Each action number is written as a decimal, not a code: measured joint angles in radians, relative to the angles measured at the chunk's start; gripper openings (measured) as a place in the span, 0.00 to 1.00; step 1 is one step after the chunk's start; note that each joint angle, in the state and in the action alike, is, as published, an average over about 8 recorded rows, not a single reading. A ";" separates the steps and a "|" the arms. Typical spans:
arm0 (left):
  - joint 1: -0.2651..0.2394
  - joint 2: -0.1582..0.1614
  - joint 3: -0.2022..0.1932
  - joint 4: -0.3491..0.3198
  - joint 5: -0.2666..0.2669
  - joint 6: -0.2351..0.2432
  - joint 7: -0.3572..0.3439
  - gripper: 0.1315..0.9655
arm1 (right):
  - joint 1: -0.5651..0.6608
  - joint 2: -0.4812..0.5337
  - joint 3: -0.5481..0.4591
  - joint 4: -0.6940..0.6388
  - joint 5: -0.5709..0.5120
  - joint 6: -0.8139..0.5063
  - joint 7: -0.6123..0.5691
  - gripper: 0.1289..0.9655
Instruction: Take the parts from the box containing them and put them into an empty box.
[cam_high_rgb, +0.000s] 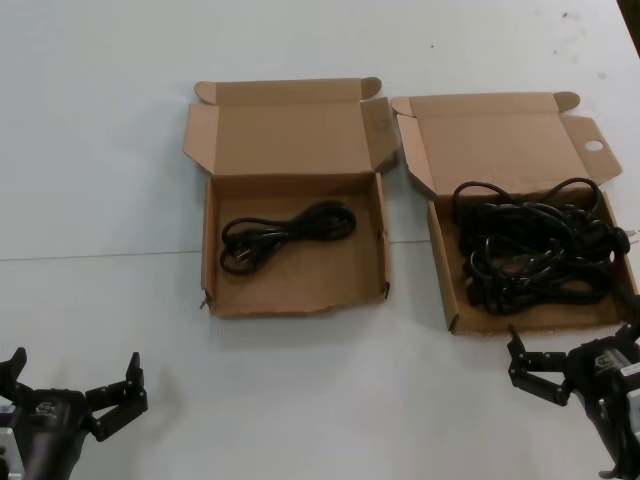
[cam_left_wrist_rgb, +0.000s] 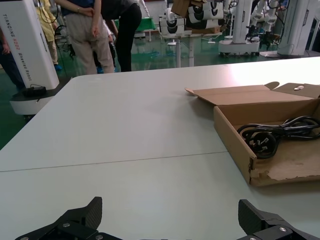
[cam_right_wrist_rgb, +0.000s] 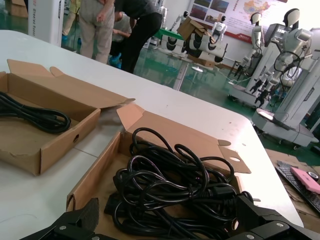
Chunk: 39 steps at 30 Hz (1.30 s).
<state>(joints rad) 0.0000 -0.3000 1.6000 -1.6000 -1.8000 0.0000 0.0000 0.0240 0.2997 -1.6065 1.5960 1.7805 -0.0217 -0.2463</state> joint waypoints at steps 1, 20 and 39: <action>0.000 0.000 0.000 0.000 0.000 0.000 0.000 1.00 | 0.000 0.000 0.000 0.000 0.000 0.000 0.000 1.00; 0.000 0.000 0.000 0.000 0.000 0.000 0.000 1.00 | 0.000 0.000 0.000 0.000 0.000 0.000 0.000 1.00; 0.000 0.000 0.000 0.000 0.000 0.000 0.000 1.00 | 0.000 0.000 0.000 0.000 0.000 0.000 0.000 1.00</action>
<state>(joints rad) 0.0000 -0.3000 1.6000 -1.6000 -1.8000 0.0000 0.0000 0.0240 0.2997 -1.6065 1.5960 1.7805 -0.0217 -0.2463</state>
